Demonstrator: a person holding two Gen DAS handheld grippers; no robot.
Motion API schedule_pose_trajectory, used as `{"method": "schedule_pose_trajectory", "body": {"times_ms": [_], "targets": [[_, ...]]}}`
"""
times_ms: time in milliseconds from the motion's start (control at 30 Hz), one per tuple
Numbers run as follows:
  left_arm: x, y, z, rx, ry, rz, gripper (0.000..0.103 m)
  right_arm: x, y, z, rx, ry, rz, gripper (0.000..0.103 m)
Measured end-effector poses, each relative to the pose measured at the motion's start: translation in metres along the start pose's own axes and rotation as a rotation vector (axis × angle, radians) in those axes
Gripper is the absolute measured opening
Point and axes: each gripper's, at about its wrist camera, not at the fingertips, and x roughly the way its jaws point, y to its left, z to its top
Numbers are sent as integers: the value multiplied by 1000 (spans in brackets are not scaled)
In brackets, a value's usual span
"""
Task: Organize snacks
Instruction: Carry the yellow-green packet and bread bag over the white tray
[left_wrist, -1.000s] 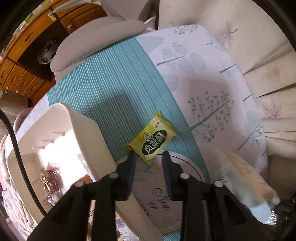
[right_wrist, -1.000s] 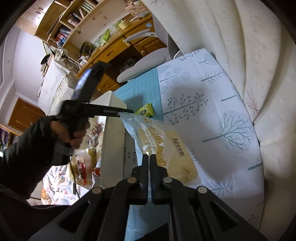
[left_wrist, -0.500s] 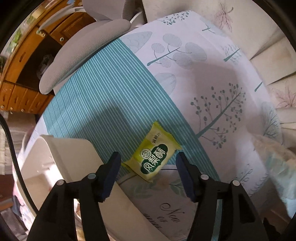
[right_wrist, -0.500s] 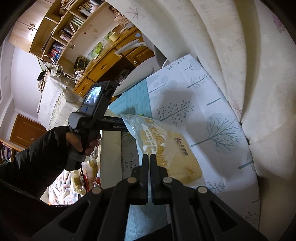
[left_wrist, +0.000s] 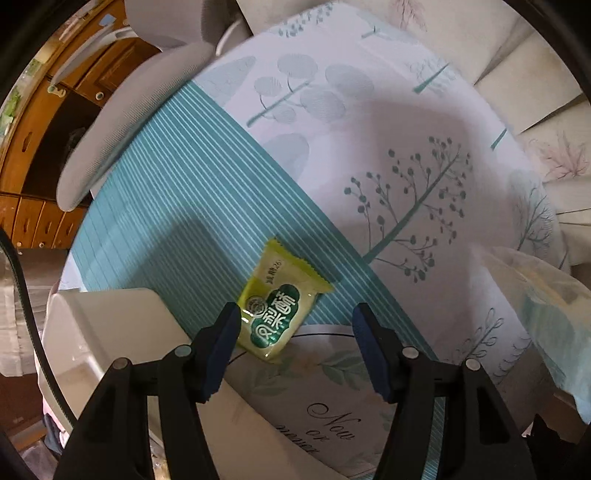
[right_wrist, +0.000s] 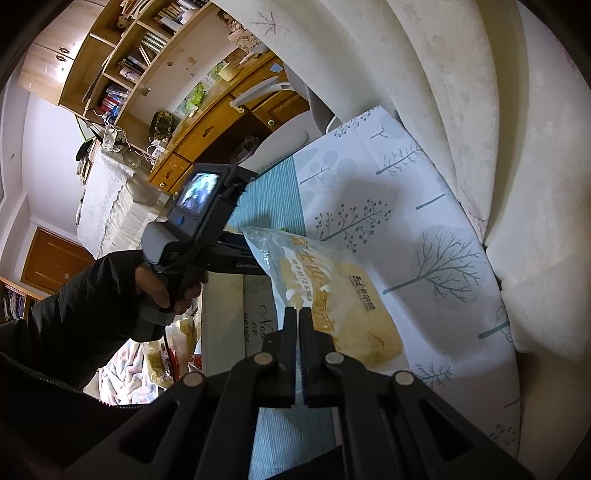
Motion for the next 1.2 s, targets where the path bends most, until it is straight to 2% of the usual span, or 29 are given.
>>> {"method": "schedule_pose_trajectory", "body": {"times_ms": [100,367,467,533,600,633,800,900,1200], "targets": [[8,-2,4,-2,7,27,61,-2,0,-1,2,0,3,1],[16,11,12,-26,12,23,62,-4,-3,-4,16,-2,-1,1],[19,21,14,-51,14,-18,62,-6,-5,-6,17,-3,-2,1],[18,22,14,-53,8,-32,59,-6,-4,-7,16,-3,-4,1],[19,32,10,-69,6,-50,46,-7,-4,-7,17,-4,-5,1],[18,34,10,-85,3,-66,30,-7,-3,-7,16,-4,-5,1],[18,41,0,-115,23,-64,28,-10,3,-8,5,-9,-3,1],[18,45,-6,-150,25,-92,27,-10,6,-7,0,-9,1,1],[-37,44,-61,-265,-67,-202,27,-12,22,-6,-18,-9,59,1]]}}
